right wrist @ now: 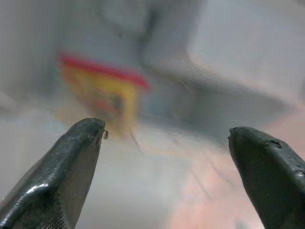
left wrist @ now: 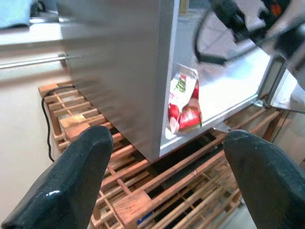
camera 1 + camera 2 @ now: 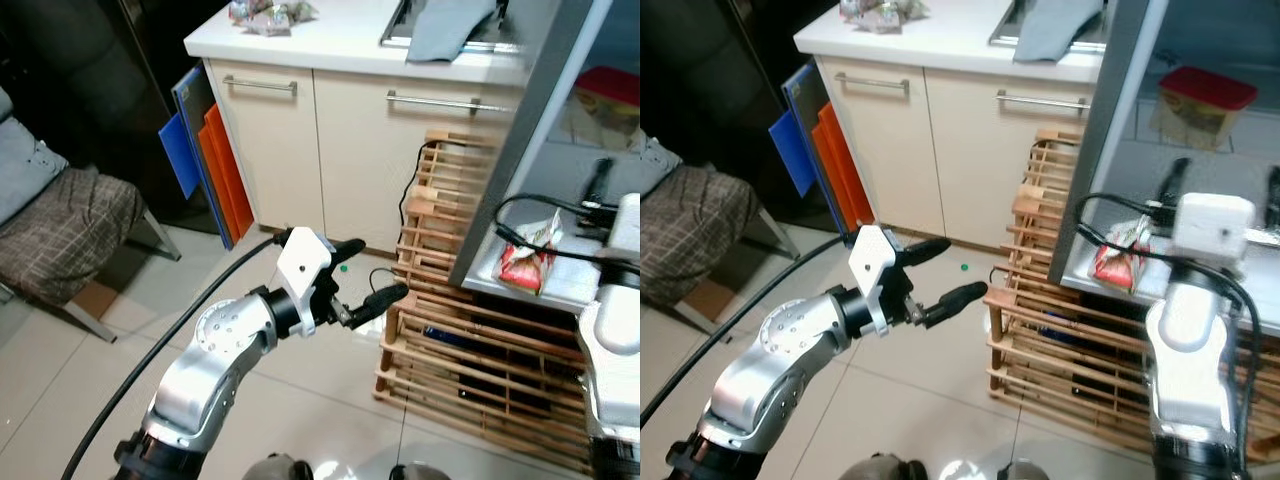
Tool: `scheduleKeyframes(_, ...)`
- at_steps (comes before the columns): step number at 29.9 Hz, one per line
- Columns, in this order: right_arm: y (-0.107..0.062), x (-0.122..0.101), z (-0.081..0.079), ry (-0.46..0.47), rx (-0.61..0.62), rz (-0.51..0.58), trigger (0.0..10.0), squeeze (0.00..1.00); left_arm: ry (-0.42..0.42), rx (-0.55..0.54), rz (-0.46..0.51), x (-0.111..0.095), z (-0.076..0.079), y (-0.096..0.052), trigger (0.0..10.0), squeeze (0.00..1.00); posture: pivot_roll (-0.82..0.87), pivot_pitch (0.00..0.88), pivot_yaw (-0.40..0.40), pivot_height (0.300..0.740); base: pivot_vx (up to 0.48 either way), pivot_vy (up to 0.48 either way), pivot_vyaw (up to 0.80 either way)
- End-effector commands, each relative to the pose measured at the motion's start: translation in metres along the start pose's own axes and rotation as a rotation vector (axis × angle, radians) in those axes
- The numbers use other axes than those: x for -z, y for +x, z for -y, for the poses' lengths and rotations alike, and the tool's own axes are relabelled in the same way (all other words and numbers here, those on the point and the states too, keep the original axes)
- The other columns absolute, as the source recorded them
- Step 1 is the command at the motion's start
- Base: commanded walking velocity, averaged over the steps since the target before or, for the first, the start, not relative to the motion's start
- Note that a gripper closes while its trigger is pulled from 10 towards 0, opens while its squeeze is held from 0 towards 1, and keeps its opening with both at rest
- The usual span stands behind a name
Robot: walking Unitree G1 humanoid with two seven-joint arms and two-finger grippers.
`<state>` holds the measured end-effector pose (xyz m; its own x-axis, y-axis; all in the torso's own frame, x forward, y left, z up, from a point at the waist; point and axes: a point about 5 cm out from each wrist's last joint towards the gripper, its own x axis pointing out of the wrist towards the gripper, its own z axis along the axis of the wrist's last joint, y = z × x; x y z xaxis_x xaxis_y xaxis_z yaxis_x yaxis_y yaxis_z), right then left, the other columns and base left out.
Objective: Restocking fridge
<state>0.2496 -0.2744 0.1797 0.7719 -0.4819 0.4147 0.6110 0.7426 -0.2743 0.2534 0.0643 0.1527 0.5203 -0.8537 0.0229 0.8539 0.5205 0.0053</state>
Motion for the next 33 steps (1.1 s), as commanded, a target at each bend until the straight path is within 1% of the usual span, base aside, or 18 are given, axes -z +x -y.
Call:
scheduleKeyframes(1, -0.005, 0.011, 0.006, 0.011, 0.028, -0.089, 10.0, 0.0, -0.002, -0.016, -0.007, 0.003, -0.003, -0.001, 10.0, 0.0, -0.06, 0.033, 0.066, 0.74, 0.0, 0.0, 0.0)
scheduleKeyframes(2, -0.017, 0.03, 0.006, 0.03, 0.005, -0.216, 10.0, 0.0, -0.002, -0.022, -0.006, 0.005, -0.004, 0.001, 10.0, 0.0, -0.08, 0.022, 0.049, 0.74, 0.0, 0.0, 0.0)
scheduleKeyframes(3, -0.022, 0.035, 0.005, 0.039, -0.006, -0.258, 10.0, 0.0, -0.001, -0.023, -0.006, 0.006, -0.004, 0.002, 10.0, 0.0, -0.08, 0.019, 0.046, 0.74, 0.0, 0.0, 0.0)
scheduleKeyframes(4, -0.026, 0.038, 0.004, 0.044, -0.012, -0.286, 10.0, 0.0, 0.0, -0.023, -0.006, 0.007, -0.004, 0.002, 10.0, 0.0, -0.08, 0.019, 0.046, 0.74, 0.0, 0.0, 0.0)
scheduleKeyframes(5, -0.035, 0.037, 0.001, 0.034, -0.05, -0.295, 10.0, 0.0, 0.001, -0.022, 0.004, 0.006, -0.004, 0.003, 10.0, 0.0, -0.09, 0.006, 0.04, 0.74, 0.0, 0.0, 0.0)
scheduleKeyframes(6, -0.035, 0.037, 0.001, 0.034, -0.05, -0.295, 10.0, 0.0, 0.001, -0.022, 0.004, 0.006, -0.004, 0.003, 10.0, 0.0, -0.09, 0.006, 0.04, 0.74, 0.0, 0.0, 0.0)
scheduleKeyframes(10, -0.064, 0.038, -0.011, 0.053, -0.122, -0.364, 10.0, 0.0, 0.01, -0.028, 0.018, 0.005, -0.007, 0.007, 10.0, 0.0, -0.1, 0.0, 0.034, 0.74, 0.0, 0.0, 0.0)
scheduleKeyframes(13, -0.077, 0.048, -0.027, 0.112, -0.147, -0.467, 10.0, 0.0, 0.015, -0.027, 0.03, 0.005, -0.009, 0.01, 10.0, 0.0, -0.1, 0.0, 0.038, 0.74, 0.0, 0.0, 0.0)
scheduleKeyframes(15, -0.082, 0.06, -0.043, 0.209, -0.192, -0.553, 10.0, 0.0, 0.019, -0.024, 0.034, 0.004, -0.009, 0.011, 10.0, 0.0, -0.09, 0.0, 0.044, 0.74, 0.0, 0.0, 0.0)
scheduleKeyframes(16, -0.082, 0.068, -0.05, 0.279, -0.192, -0.604, 10.0, 0.0, 0.02, -0.022, 0.035, 0.004, -0.009, 0.012, 10.0, 0.0, -0.09, 0.0, 0.045, 0.74, 0.0, 0.0, 0.0)
scheduleKeyframes(17, -0.082, 0.068, -0.05, 0.279, -0.192, -0.604, 10.0, 0.0, 0.02, -0.022, 0.035, 0.004, -0.009, 0.012, 10.0, 0.0, -0.09, 0.0, 0.045, 0.74, 0.0, 0.0, 0.0)
scheduleKeyframes(18, -0.08, 0.077, -0.056, 0.326, -0.18, -0.652, 10.0, 0.0, 0.023, -0.021, 0.036, 0.003, -0.01, 0.012, 10.0, 0.0, -0.07, 0.0, 0.055, 0.74, 0.0, 0.0, 0.0)
scheduleKeyframes(20, -0.078, 0.079, -0.059, 0.32, -0.179, -0.66, 10.0, 0.0, 0.025, -0.021, 0.036, 0.003, -0.01, 0.012, 10.0, 0.0, -0.07, 0.0, 0.056, 0.74, 0.0, 0.0, 0.0)
scheduleKeyframes(25, -0.063, 0.079, -0.071, 0.275, -0.201, -0.624, 10.0, 0.0, 0.038, -0.03, 0.041, 0.001, -0.013, 0.012, 10.0, 0.0, -0.05, 0.0, 0.065, 0.74, 0.0, 0.0, 0.0)
scheduleKeyframes(26, -0.057, 0.081, -0.076, 0.26, -0.205, -0.614, 10.0, 0.0, 0.04, -0.035, 0.043, 0.0, -0.015, 0.012, 10.0, 0.0, -0.05, 0.0, 0.065, 0.74, 0.0, 0.0, 0.0)
scheduleKeyframes(28, -0.044, 0.085, -0.084, 0.203, -0.202, -0.59, 10.0, 0.0, 0.044, -0.043, 0.043, -0.001, -0.017, 0.01, 10.0, 0.0, -0.03, 0.0, 0.063, 0.74, 0.0, 0.0, 0.0)
scheduleKeyframes(31, -0.035, 0.085, -0.088, 0.157, -0.198, -0.562, 10.0, 0.0, 0.045, -0.049, 0.039, -0.001, -0.016, 0.007, 10.0, 0.0, -0.02, 0.0, 0.062, 0.74, 0.0, 0.0, 0.0)
scheduleKeyframes(33, -0.029, 0.085, -0.097, 0.121, -0.216, -0.548, 10.0, 0.0, 0.043, -0.051, 0.034, -0.001, -0.015, 0.005, 10.0, 0.0, 0.01, 0.0, 0.068, 0.74, 0.0, 0.0, 0.0)
